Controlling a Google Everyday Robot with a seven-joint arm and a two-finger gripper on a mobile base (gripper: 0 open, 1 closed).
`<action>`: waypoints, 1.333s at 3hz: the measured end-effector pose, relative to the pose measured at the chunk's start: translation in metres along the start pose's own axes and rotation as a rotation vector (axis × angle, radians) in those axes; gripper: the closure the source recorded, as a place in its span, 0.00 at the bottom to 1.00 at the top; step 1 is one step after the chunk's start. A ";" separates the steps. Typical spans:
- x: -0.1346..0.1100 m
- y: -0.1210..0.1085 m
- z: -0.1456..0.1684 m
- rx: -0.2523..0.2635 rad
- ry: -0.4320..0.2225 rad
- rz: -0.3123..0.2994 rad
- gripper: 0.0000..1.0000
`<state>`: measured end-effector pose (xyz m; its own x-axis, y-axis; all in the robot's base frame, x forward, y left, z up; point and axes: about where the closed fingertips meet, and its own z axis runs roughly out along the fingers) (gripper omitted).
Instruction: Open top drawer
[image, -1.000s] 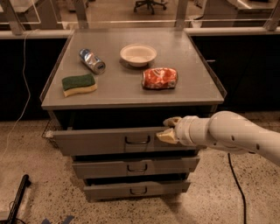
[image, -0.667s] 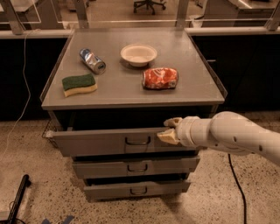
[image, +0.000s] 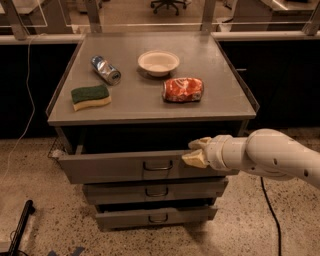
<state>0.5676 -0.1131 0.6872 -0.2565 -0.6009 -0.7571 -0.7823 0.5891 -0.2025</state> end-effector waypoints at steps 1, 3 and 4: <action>0.000 0.000 0.000 0.000 0.000 0.000 0.51; 0.000 0.000 0.000 0.000 0.000 0.000 0.27; 0.000 0.002 0.001 -0.002 -0.002 -0.007 0.59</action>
Offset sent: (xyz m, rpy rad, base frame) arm 0.0000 0.0000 0.0000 0.0000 0.0000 0.0000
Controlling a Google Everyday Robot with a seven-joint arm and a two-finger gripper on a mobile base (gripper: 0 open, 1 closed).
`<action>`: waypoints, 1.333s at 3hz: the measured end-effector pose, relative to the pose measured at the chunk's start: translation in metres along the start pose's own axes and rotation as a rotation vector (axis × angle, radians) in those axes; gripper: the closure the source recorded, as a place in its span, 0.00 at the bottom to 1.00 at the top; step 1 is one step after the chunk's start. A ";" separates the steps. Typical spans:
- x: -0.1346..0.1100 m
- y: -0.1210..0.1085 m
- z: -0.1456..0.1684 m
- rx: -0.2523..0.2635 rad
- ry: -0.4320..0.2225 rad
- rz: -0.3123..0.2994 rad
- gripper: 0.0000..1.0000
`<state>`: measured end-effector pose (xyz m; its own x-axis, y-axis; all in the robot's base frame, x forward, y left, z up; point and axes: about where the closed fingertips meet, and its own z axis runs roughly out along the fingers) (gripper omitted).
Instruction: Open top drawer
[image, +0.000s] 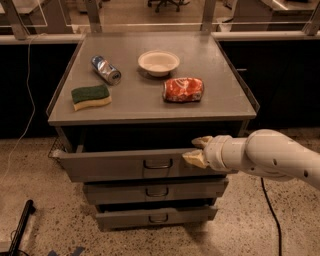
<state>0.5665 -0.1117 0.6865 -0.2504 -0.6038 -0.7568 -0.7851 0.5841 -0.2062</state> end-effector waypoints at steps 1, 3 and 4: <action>0.000 0.004 0.001 -0.005 -0.004 -0.016 0.82; 0.004 0.030 -0.006 -0.034 -0.016 -0.017 1.00; 0.007 0.037 -0.017 -0.029 -0.017 -0.004 1.00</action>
Offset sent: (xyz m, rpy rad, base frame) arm -0.1538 -0.0690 -0.0043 0.1292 -0.0292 -0.0831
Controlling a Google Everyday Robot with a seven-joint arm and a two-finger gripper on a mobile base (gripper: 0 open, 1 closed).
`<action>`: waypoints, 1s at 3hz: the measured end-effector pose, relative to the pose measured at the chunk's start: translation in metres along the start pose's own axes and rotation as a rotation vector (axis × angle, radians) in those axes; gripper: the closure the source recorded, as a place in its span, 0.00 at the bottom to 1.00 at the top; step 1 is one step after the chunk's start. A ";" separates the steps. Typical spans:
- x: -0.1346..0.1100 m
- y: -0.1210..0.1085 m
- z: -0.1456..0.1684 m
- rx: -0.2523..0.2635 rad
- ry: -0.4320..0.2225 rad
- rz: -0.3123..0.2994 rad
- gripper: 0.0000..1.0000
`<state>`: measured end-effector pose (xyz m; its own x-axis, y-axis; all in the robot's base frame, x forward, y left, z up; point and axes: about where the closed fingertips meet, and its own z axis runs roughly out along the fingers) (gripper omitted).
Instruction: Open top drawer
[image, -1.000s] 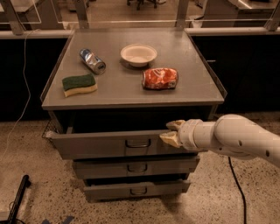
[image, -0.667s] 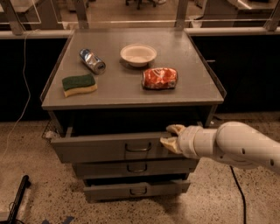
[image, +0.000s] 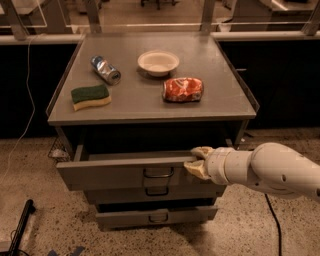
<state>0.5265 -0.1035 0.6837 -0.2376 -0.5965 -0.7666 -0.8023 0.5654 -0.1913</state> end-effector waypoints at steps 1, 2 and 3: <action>0.000 0.001 -0.001 0.000 0.000 0.000 1.00; 0.010 0.021 -0.029 0.015 -0.005 0.032 0.97; 0.008 0.021 -0.034 0.015 -0.005 0.032 0.75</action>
Offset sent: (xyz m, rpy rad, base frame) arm -0.3852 -0.1162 0.0567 0.1980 0.0750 -0.3091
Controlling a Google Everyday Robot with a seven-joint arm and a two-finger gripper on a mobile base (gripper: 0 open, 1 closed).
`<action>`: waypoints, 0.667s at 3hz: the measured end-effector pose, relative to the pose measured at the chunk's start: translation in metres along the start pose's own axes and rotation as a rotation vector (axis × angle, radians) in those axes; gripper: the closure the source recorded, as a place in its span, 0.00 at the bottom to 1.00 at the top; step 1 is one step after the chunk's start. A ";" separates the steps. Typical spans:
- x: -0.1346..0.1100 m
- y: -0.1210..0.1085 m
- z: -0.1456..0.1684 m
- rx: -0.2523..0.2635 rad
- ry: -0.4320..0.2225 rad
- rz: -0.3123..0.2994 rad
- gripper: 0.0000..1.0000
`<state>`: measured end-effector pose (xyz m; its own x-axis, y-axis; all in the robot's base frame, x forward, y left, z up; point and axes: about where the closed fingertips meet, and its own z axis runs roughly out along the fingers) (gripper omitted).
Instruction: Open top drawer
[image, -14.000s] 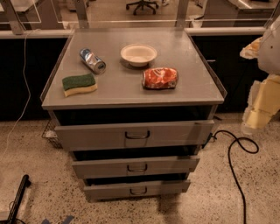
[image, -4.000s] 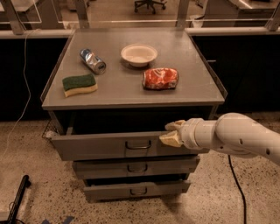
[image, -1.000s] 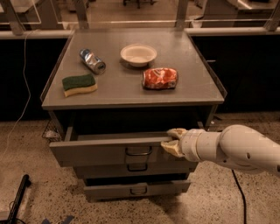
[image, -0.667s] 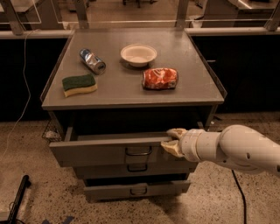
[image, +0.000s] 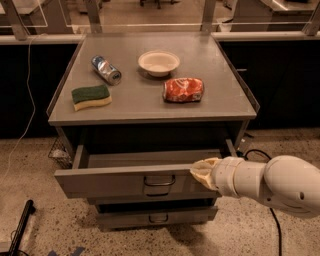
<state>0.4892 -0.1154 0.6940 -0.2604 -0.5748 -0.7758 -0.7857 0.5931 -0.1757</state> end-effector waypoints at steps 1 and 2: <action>0.000 0.000 0.000 0.000 0.000 0.000 0.43; 0.000 0.000 0.000 0.000 0.000 0.000 0.20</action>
Offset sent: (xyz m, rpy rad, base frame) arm 0.0000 0.0000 0.0000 0.0000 0.0000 0.0000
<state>0.4892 -0.1153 0.6940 -0.2603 -0.5748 -0.7758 -0.7858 0.5930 -0.1757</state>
